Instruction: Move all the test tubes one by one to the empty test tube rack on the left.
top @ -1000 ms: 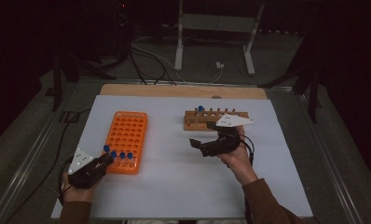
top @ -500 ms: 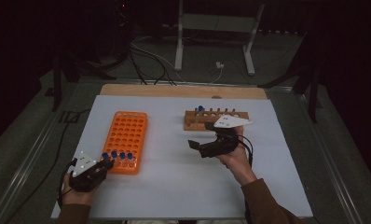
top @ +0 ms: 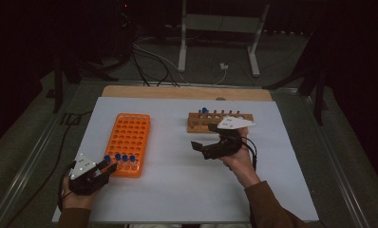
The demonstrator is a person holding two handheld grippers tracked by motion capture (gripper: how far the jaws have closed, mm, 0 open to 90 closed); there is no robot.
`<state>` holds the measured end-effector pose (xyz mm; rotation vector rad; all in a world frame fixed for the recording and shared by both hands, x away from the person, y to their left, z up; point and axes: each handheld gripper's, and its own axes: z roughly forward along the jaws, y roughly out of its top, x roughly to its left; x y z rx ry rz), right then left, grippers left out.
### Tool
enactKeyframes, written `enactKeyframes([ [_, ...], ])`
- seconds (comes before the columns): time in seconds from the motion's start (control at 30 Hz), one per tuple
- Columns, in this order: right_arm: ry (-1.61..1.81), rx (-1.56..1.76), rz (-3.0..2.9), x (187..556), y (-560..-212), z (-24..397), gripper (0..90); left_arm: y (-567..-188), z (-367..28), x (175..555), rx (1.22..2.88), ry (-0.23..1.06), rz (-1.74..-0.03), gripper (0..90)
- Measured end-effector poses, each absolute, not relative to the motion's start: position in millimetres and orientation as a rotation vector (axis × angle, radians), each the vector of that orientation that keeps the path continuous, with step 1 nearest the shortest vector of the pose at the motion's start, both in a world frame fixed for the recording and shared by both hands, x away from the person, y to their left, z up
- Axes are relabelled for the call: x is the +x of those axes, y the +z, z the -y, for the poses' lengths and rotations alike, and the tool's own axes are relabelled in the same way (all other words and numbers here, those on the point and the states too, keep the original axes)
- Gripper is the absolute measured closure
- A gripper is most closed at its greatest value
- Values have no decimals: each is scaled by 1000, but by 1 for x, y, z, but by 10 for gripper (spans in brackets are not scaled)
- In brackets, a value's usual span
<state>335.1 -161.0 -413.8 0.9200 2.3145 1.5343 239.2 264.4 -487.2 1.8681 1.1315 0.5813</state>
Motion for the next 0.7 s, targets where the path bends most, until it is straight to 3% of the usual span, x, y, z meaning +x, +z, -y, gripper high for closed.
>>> enactKeyframes([
  [0.43,1508,962,-2281,346,-413,162,40,-465,-267,237,1770,596,-1091,267],
  [0.7,1439,1000,-2253,360,-416,164,52,-458,-262,243,1751,594,-1088,139],
])
